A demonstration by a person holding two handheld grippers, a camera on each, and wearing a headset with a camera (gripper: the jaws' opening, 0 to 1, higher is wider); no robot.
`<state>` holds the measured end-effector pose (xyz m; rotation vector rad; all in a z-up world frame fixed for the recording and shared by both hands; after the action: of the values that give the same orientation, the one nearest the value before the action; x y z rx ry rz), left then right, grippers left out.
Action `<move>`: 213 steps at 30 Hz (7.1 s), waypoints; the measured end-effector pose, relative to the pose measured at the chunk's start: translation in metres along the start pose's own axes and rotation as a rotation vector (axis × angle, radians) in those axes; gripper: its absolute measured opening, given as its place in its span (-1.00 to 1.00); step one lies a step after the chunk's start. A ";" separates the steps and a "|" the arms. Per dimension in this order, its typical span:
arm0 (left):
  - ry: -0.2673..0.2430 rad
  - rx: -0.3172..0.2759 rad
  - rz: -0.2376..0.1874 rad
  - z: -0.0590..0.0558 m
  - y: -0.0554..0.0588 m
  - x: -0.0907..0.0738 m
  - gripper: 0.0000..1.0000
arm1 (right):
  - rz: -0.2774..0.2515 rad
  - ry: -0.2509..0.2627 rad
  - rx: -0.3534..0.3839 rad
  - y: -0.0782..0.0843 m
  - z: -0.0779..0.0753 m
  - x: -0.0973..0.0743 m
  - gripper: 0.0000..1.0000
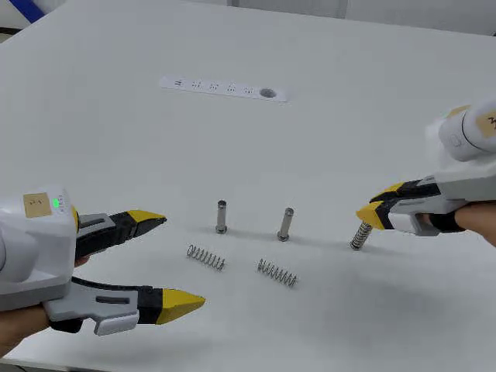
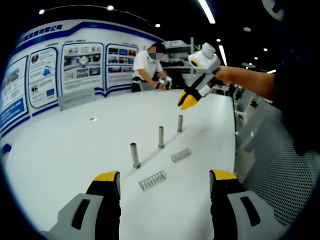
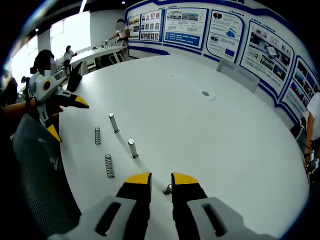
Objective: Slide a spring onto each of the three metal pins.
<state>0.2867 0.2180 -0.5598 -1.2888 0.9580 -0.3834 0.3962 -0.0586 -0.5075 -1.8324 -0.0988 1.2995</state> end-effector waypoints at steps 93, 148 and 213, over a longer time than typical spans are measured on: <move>0.002 0.005 -0.015 -0.001 -0.004 0.000 0.48 | 0.124 -0.210 -0.180 -0.007 0.076 0.065 -0.76; -0.001 0.010 -0.010 -0.001 -0.007 -0.001 0.48 | 0.095 -0.173 -0.212 -0.054 0.044 0.015 -0.77; -0.018 -0.029 -0.003 0.003 0.003 -0.001 0.48 | 0.210 -0.208 -0.174 -0.029 0.037 0.086 -0.77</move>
<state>0.2877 0.2212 -0.5624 -1.3186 0.9490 -0.3607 0.4170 0.0248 -0.5538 -1.8858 -0.1382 1.6734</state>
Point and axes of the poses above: the centre of the closed fingertips' face, and the gripper's own axes: x roughly forward along the fingers, z roughly to its left, y roughly out of its underside, the point moved 8 cm from there along -x, roughly backward along the fingers, and after that the axes turned 1 degree about x, right-handed, at the moved point
